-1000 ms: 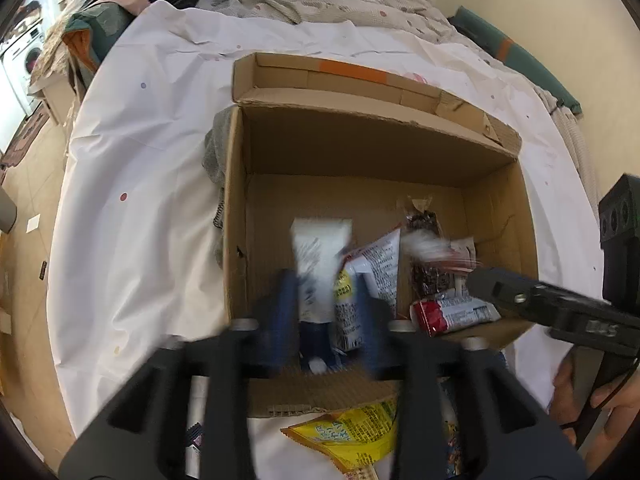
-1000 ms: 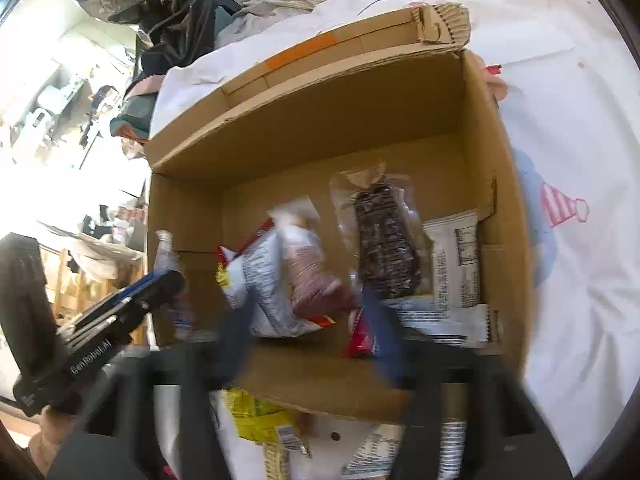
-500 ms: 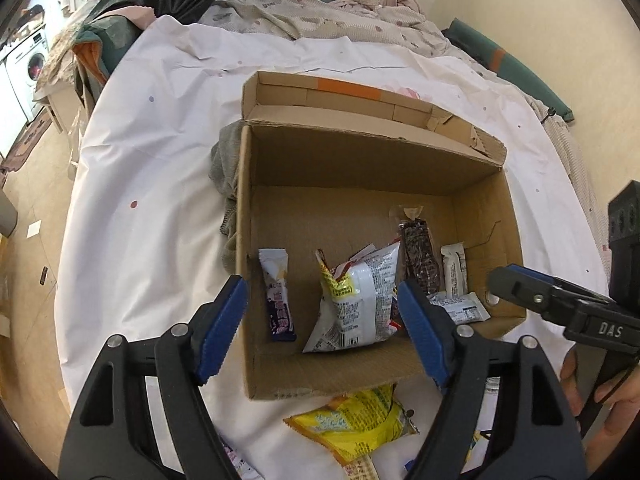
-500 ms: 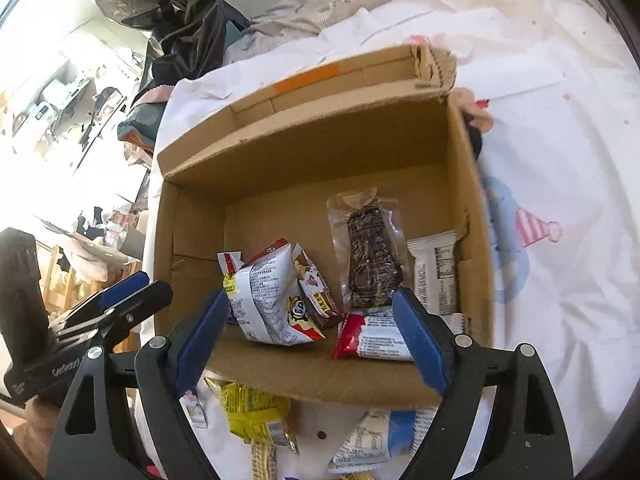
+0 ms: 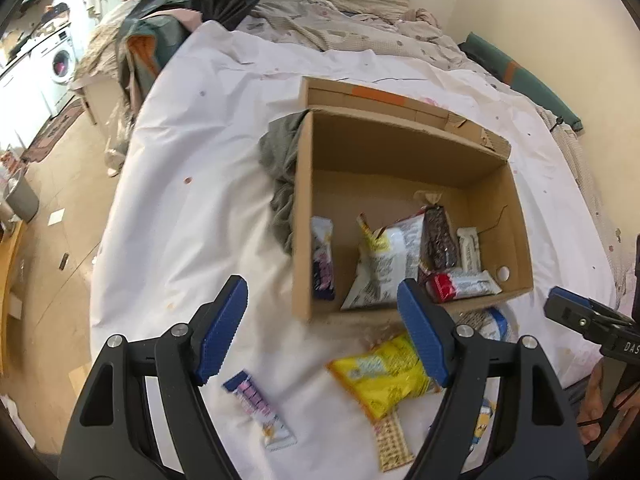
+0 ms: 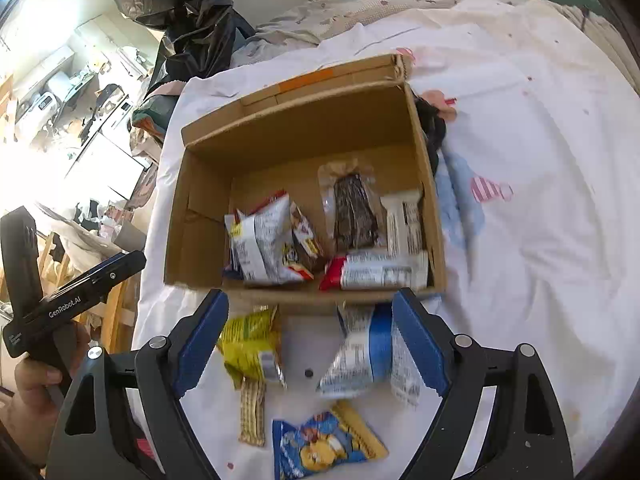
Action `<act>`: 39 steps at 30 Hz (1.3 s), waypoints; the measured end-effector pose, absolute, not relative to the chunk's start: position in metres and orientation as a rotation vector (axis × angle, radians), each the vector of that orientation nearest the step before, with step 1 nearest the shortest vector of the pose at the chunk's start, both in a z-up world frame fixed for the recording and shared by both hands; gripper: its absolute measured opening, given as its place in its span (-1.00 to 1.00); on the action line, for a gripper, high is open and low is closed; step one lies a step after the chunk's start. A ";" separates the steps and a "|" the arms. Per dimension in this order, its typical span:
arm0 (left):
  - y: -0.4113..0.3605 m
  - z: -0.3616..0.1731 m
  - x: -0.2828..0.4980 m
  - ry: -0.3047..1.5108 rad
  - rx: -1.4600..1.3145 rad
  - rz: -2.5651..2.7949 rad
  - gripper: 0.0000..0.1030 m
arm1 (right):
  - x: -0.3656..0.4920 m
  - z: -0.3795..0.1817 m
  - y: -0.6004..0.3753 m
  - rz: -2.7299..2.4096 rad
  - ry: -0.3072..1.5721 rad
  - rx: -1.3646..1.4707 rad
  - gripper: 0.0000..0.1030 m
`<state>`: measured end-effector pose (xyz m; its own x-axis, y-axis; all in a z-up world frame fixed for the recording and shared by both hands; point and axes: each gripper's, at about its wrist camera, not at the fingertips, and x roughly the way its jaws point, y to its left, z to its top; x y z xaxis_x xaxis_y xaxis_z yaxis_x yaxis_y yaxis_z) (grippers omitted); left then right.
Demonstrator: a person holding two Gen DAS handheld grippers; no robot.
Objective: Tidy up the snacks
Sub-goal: 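Grasp the blue-wrapped snack bar with the left tool, then grasp the blue cartoon snack bag with the right tool while the left tool holds the bar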
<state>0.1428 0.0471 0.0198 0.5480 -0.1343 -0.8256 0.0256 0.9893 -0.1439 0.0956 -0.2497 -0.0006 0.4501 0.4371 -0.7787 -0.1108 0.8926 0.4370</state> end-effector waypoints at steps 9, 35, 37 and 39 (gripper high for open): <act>0.069 -0.011 0.114 1.098 -0.203 -0.003 0.62 | 0.060 -0.017 -0.264 0.319 1.104 0.438 0.68; 0.072 -0.101 0.114 1.383 -0.123 0.166 -0.75 | 0.049 -0.050 -0.254 0.272 1.217 0.383 0.68; 0.076 -0.091 0.111 1.373 -0.171 0.146 -0.75 | 0.047 -0.053 -0.247 0.310 1.243 0.362 0.71; 0.077 -0.078 0.104 1.332 -0.179 0.143 -0.75 | 0.045 -0.063 -0.234 0.351 1.304 0.309 0.83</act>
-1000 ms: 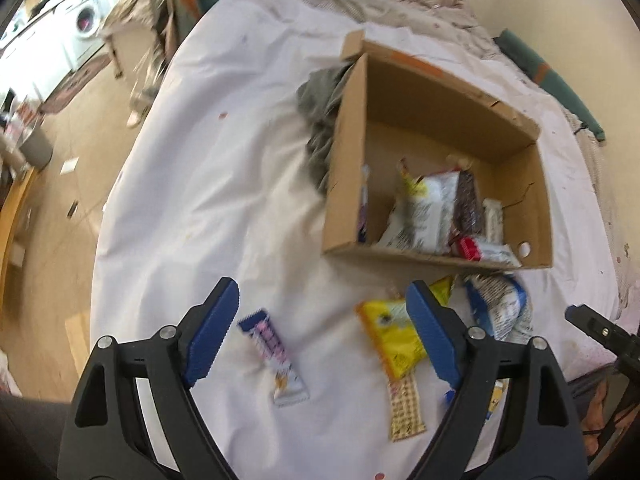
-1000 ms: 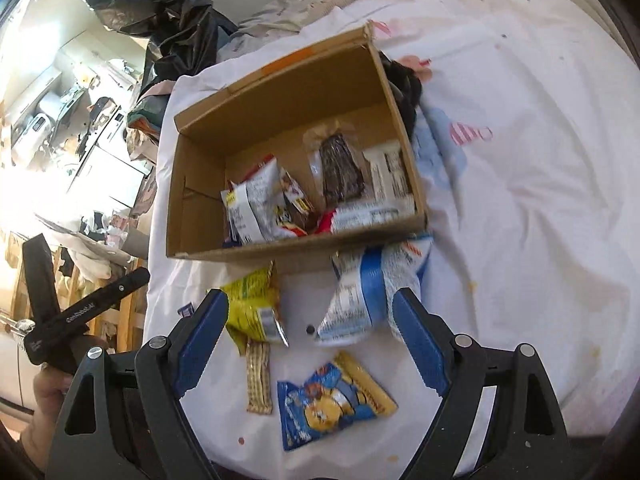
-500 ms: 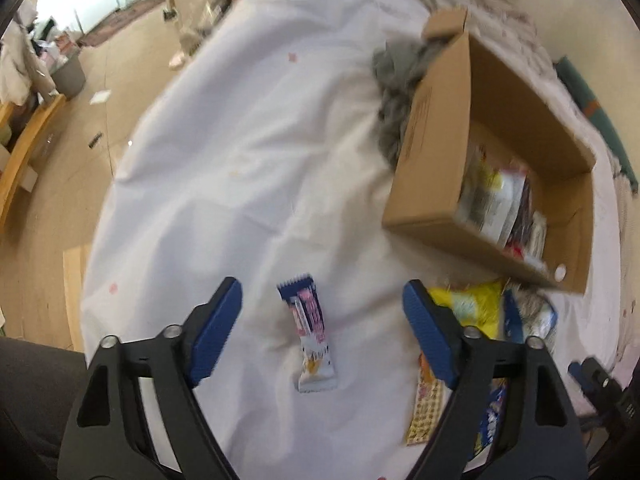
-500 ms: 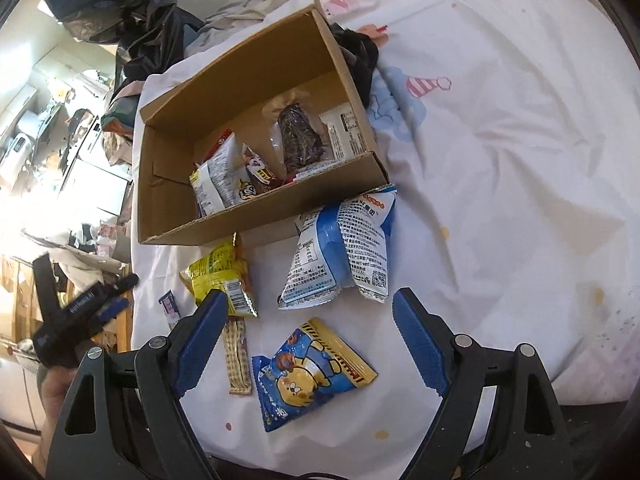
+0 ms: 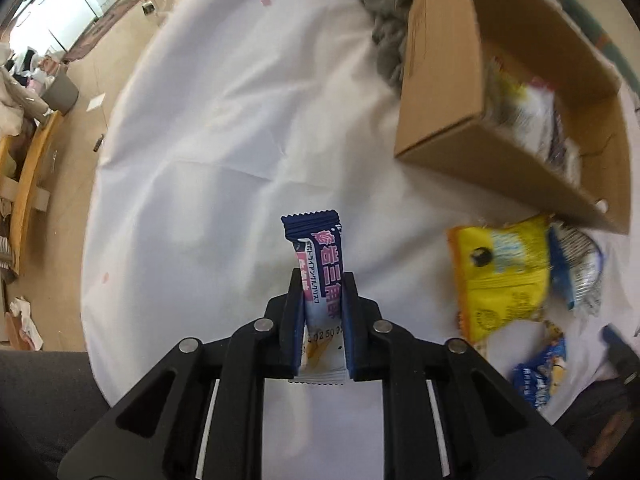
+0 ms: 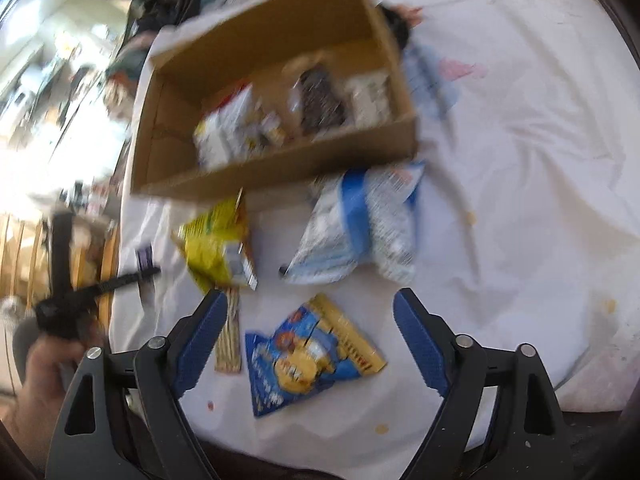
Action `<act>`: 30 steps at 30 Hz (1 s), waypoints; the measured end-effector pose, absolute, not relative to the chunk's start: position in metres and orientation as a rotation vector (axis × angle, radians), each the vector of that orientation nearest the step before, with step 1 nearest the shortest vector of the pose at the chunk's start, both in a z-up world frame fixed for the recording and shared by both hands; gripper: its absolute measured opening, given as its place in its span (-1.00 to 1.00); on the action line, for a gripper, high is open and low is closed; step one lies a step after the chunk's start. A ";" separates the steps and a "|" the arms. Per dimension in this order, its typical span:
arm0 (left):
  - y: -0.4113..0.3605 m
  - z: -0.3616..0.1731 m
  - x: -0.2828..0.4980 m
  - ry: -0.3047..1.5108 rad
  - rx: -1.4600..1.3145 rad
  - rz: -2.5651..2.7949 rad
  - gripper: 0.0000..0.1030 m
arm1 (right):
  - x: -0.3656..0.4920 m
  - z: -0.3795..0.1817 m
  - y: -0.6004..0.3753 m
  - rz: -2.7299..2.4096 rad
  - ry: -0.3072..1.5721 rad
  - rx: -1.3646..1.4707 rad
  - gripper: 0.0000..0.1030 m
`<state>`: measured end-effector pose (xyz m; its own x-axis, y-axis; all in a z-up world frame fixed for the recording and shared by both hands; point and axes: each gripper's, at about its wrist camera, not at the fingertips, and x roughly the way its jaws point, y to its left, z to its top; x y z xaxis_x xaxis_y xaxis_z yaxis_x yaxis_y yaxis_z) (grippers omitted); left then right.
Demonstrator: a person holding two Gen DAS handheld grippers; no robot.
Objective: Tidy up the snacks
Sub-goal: 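Grasp the blue cartoon snack bag with the right tool while the left tool holds the bar, then carry the blue bar and blue cartoon bag over the box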
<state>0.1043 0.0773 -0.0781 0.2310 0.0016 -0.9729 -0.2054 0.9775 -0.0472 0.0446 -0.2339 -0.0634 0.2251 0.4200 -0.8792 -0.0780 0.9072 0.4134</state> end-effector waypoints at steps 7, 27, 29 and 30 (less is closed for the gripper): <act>0.065 -0.060 0.094 1.271 -0.184 0.078 -0.74 | 0.040 -0.094 -0.182 0.418 1.439 0.093 0.95; 0.067 -0.054 0.102 1.279 -0.263 0.036 -0.74 | 0.014 -0.121 -0.120 0.483 1.446 -0.312 0.28; 0.067 -0.054 0.102 1.278 -0.260 0.040 -0.74 | 0.012 -0.118 -0.124 0.485 1.441 -0.290 0.07; 0.067 -0.055 0.102 1.278 -0.258 0.043 -0.74 | 0.011 -0.116 -0.126 0.484 1.440 -0.273 0.05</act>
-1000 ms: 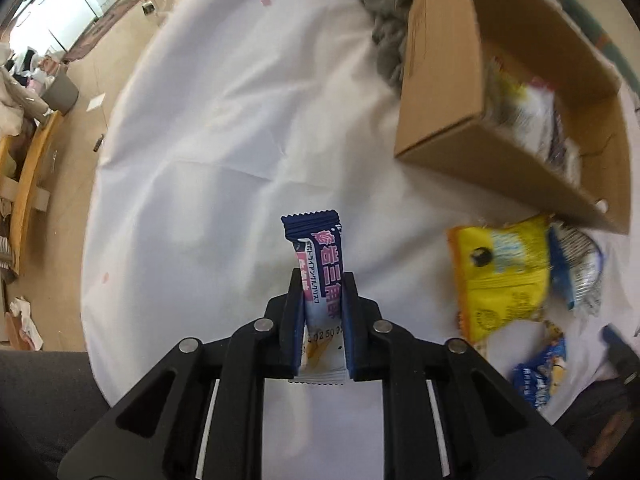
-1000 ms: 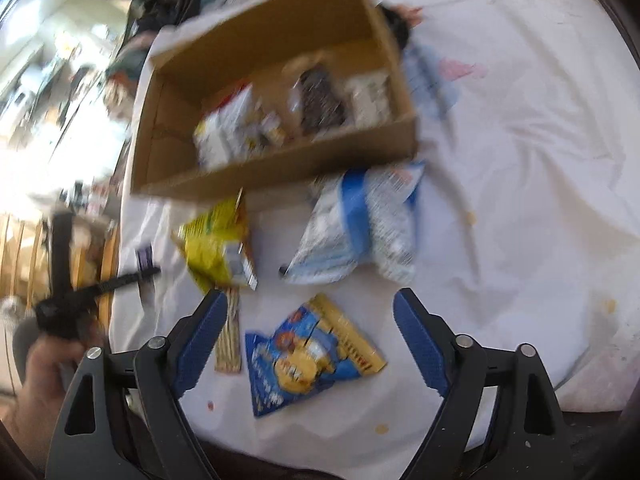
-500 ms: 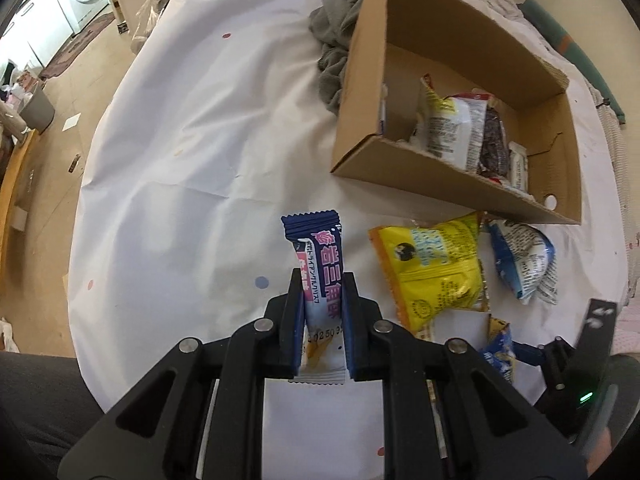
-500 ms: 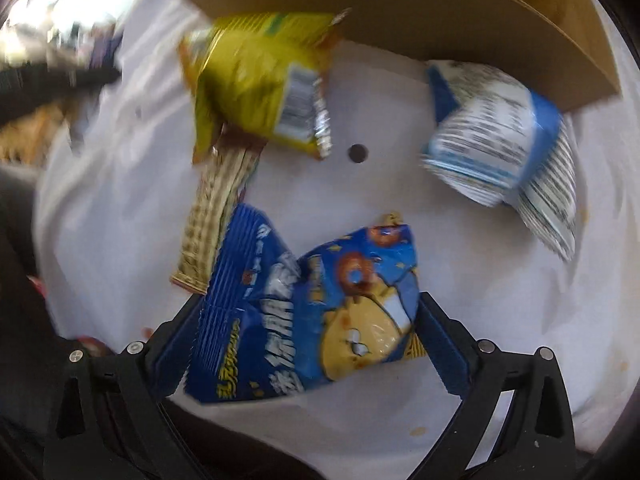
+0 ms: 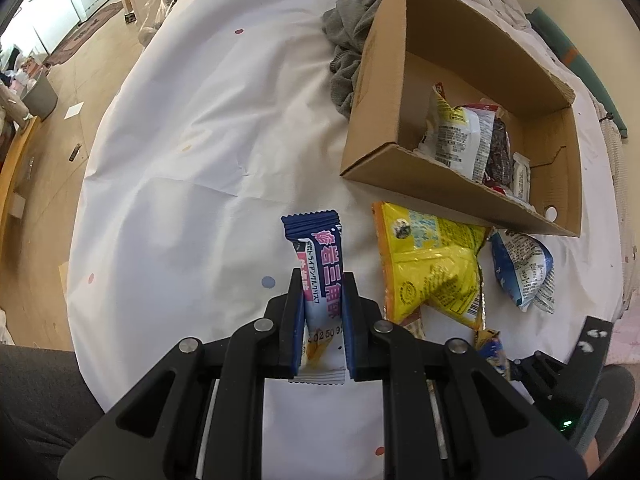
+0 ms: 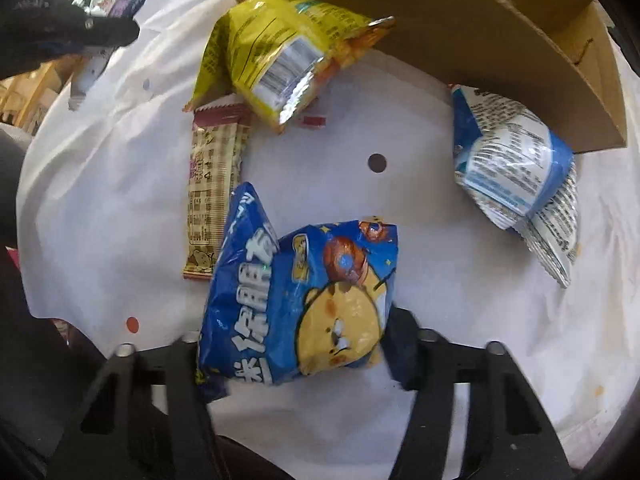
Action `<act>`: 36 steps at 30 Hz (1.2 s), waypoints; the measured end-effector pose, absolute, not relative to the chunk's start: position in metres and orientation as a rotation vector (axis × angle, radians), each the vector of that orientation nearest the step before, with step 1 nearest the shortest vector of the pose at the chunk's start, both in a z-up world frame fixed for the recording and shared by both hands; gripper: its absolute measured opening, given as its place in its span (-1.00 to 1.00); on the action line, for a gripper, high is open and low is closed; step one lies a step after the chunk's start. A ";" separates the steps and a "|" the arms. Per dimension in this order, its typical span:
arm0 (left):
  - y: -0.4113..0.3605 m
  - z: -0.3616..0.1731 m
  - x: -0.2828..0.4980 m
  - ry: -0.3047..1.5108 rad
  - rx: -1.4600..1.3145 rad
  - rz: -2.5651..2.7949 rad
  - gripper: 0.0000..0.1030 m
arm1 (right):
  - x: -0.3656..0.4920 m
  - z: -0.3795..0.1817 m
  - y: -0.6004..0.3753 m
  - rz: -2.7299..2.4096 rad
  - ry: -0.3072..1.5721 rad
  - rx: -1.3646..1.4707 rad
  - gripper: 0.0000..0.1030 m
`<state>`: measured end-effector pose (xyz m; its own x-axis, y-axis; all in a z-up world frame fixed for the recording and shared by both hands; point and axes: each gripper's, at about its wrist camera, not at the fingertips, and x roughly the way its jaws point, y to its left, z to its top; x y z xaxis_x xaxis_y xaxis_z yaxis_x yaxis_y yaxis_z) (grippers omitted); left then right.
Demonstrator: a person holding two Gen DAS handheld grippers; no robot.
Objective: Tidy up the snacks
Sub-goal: 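Carry the blue bar and blue cartoon bag over the box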
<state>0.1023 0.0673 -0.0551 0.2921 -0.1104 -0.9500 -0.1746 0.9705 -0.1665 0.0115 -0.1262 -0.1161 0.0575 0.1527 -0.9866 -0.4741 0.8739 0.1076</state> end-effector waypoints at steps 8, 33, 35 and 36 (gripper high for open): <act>0.072 -0.057 0.102 1.280 -0.267 0.062 -0.74 | 0.006 -0.085 -0.154 0.541 1.411 -0.090 -0.02; 0.059 0.002 0.088 1.007 -0.200 -0.003 -0.74 | 0.040 0.047 -0.277 0.449 0.744 0.475 -0.03; 0.057 0.006 0.092 1.007 -0.199 -0.019 -0.74 | 0.042 0.050 -0.274 0.454 0.733 0.460 -0.03; 0.055 0.011 0.097 1.007 -0.191 -0.030 -0.74 | 0.046 0.050 -0.273 0.465 0.733 0.459 -0.03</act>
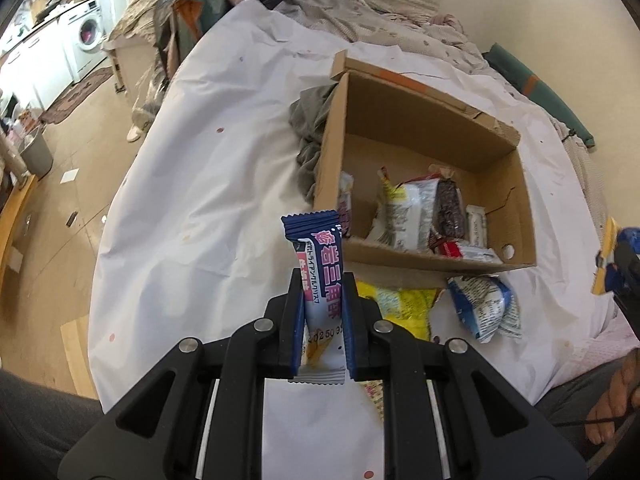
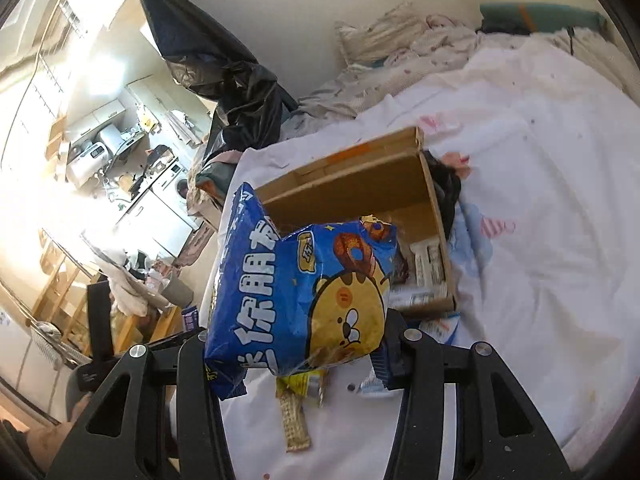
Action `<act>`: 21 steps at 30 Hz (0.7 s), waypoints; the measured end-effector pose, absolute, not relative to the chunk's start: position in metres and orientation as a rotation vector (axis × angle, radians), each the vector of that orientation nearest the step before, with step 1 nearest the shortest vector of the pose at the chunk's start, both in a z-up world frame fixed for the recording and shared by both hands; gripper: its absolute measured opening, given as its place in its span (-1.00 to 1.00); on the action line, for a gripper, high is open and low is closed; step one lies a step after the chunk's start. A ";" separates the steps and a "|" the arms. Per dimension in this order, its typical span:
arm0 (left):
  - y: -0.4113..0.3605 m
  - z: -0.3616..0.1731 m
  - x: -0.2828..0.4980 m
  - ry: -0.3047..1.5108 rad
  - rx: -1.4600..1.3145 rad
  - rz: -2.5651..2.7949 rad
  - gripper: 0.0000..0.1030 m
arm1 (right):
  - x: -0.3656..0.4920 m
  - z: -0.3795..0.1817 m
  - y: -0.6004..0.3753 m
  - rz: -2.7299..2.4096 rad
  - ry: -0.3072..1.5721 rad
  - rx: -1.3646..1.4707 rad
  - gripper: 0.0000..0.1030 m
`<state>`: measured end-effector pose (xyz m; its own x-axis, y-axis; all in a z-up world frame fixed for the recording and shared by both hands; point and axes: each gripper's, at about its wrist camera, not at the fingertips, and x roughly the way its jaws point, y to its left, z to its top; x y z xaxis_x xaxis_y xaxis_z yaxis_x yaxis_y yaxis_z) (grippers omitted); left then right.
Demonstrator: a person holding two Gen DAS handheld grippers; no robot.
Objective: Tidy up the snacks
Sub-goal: 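Carry the blue bar and blue cartoon bag over the box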
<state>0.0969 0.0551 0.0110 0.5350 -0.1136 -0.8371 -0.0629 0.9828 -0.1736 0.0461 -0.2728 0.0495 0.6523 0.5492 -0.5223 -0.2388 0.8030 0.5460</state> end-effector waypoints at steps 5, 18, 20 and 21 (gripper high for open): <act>0.049 0.035 0.122 0.983 -0.165 -0.066 -0.74 | 0.074 0.051 -0.267 0.470 0.724 0.426 -0.03; -0.008 0.031 0.196 0.959 0.071 -0.177 -0.74 | 0.147 0.018 -0.243 0.383 0.849 0.308 -0.03; -0.009 0.015 0.205 0.977 0.064 -0.182 -0.74 | 0.149 0.010 -0.242 0.363 0.875 0.310 -0.02; -0.006 0.010 0.208 0.981 0.045 -0.181 -0.74 | 0.151 0.006 -0.241 0.351 0.891 0.305 -0.02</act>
<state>0.2076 -0.0064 0.0095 0.5421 -0.1321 -0.8298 0.1729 0.9840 -0.0437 0.1505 -0.2406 0.0060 0.5791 0.4196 -0.6990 -0.1705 0.9008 0.3995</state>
